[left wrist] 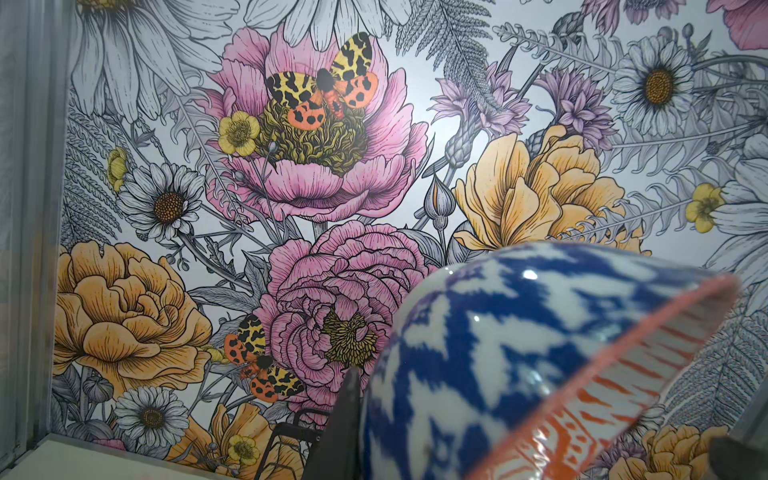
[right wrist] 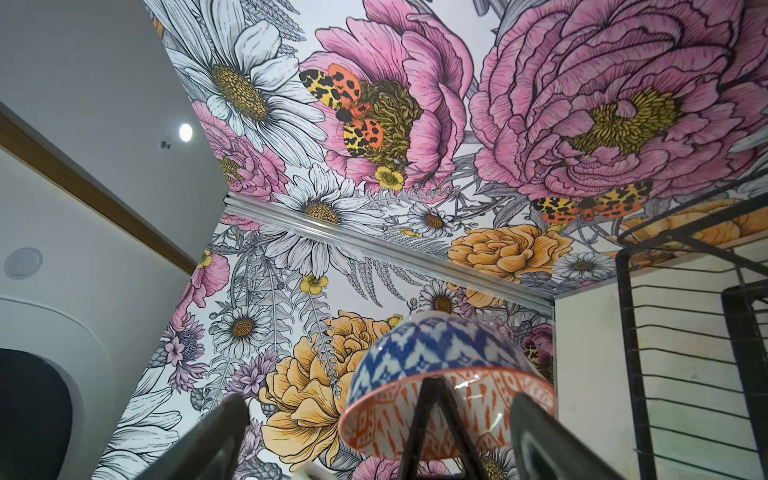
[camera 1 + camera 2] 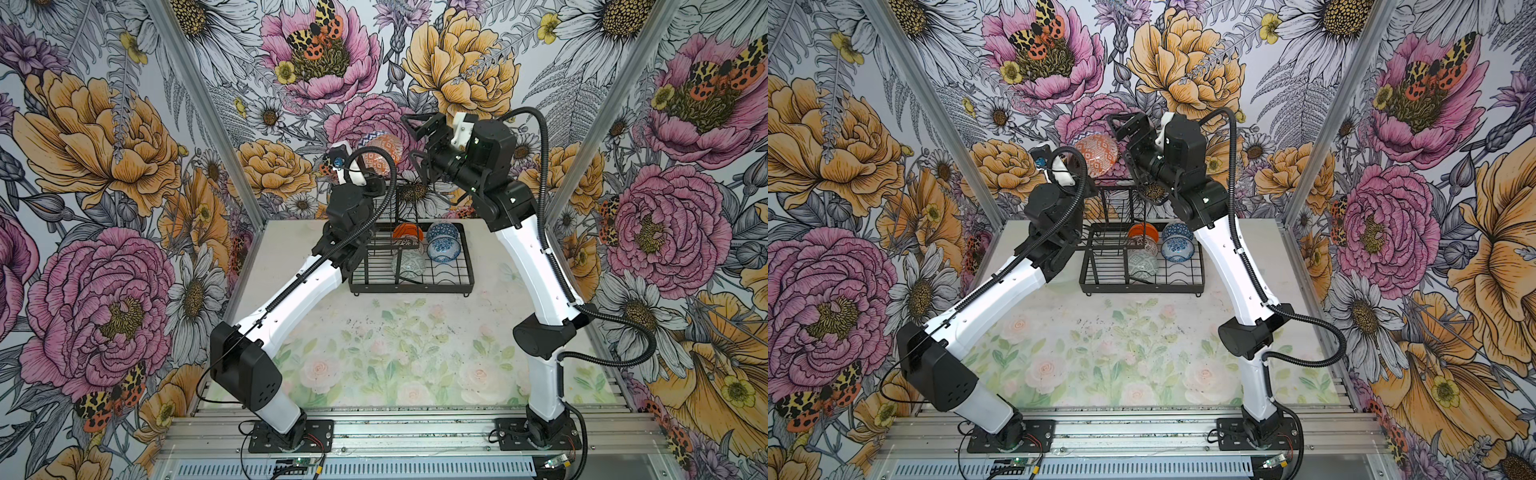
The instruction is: Load the bowls into the dish rack
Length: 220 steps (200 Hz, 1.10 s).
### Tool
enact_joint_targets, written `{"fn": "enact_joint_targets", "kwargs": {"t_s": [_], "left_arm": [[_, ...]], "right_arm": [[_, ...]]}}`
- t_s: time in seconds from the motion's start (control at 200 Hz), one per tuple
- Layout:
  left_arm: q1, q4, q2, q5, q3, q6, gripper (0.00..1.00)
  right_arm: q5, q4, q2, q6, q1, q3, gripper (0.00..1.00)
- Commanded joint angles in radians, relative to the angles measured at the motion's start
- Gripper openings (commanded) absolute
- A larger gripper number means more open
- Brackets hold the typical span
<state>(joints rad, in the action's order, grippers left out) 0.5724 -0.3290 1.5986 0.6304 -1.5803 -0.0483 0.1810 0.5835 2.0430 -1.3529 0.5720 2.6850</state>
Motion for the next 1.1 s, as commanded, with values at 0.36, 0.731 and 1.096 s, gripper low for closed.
{"fn": "enact_joint_targets", "kwargs": {"t_s": [0.36,0.731,1.096], "left_arm": [[0.016,-0.222,0.016,0.032,0.035,0.128,0.00],[0.047,-0.251,0.029,0.037,0.070,0.126,0.00],[0.066,-0.248,0.038,0.026,0.062,0.139,0.00]], "right_arm": [[0.028,-0.081,0.048,-0.198,0.024,0.035,0.75],[0.010,-0.113,0.080,-0.287,0.029,0.034,0.54],[-0.001,-0.119,0.104,-0.346,0.030,0.035,0.27]]}}
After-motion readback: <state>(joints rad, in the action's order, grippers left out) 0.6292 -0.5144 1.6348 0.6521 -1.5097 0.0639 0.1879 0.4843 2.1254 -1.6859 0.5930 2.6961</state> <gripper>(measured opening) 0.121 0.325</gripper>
